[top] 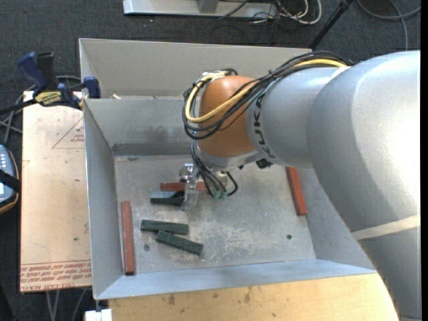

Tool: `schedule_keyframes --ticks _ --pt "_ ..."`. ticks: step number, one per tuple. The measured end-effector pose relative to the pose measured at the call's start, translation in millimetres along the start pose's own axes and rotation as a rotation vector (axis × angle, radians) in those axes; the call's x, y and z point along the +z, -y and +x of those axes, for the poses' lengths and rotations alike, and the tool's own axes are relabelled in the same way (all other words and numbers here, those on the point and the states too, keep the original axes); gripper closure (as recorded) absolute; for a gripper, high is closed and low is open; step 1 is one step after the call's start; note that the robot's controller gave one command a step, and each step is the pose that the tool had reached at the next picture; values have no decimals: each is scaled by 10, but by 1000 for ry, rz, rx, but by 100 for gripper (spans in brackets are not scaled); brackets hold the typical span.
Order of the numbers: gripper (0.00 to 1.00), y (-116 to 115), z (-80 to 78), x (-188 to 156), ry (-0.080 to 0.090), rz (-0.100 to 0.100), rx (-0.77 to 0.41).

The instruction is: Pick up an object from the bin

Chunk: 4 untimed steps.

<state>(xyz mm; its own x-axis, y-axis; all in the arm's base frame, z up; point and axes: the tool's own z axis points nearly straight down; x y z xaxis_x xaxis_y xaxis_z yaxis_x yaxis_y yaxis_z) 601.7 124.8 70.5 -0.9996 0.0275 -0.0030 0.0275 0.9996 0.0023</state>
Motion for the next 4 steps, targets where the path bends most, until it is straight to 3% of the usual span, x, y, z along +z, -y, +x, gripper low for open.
schedule_keyframes --ticks 4 --pt "100 3 16 -242 -3 1 14"
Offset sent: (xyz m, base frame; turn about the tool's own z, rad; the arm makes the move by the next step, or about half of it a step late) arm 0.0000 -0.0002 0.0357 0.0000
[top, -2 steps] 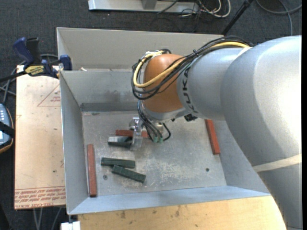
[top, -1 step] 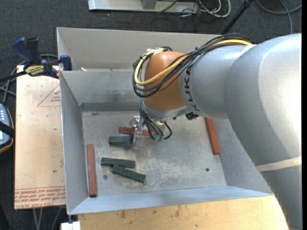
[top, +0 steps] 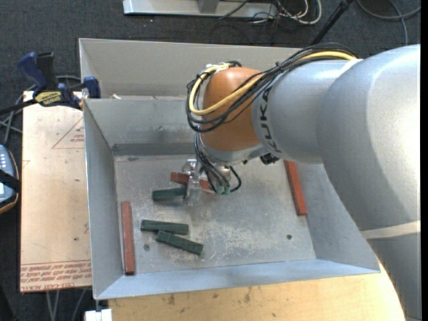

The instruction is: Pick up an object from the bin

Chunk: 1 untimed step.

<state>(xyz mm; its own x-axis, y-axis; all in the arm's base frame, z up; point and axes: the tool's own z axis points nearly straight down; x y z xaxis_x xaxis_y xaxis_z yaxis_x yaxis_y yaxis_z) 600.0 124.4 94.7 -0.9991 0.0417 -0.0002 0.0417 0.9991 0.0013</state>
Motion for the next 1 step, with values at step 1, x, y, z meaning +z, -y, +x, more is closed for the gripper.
schedule_keyframes --ticks 1 --pt "100 -1 -6 -84 3 -1 0"
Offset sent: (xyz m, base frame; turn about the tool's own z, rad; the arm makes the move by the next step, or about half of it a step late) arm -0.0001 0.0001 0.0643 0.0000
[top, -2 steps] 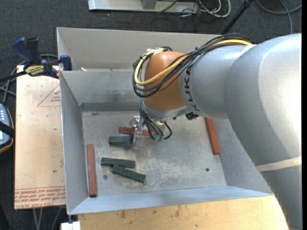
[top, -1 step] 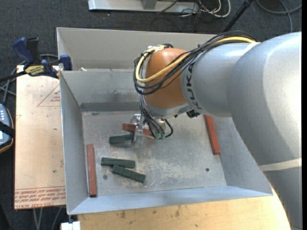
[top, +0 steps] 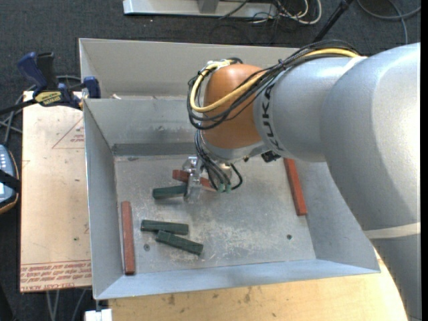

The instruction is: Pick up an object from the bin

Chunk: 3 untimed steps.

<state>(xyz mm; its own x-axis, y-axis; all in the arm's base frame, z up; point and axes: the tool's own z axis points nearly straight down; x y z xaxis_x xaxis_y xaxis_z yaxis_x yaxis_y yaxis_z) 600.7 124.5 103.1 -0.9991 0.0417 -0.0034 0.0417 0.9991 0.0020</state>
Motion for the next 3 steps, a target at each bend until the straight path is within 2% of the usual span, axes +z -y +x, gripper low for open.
schedule_keyframes --ticks 2,3 --pt "100 3 17 -228 -7 1 0" --pt "100 0 4 -375 -2 0 0"
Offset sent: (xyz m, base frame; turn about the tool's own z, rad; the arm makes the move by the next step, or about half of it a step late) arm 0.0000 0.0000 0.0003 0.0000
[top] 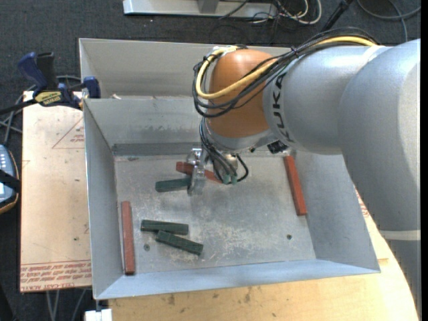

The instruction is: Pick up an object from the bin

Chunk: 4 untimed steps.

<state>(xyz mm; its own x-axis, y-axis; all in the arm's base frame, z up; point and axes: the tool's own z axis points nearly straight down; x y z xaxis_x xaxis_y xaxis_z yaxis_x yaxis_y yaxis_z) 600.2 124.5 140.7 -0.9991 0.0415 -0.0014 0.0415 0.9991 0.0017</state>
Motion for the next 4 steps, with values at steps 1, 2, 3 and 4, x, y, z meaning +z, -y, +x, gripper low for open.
schedule_keyframes --ticks 1,2,3,4 --pt "100 -2 -11 -72 5 -1 0" --pt "100 -3 -16 2 6 -1 0" --pt "100 1 2 63 -1 1 0" --pt "100 3 10 -14 -5 1 0"
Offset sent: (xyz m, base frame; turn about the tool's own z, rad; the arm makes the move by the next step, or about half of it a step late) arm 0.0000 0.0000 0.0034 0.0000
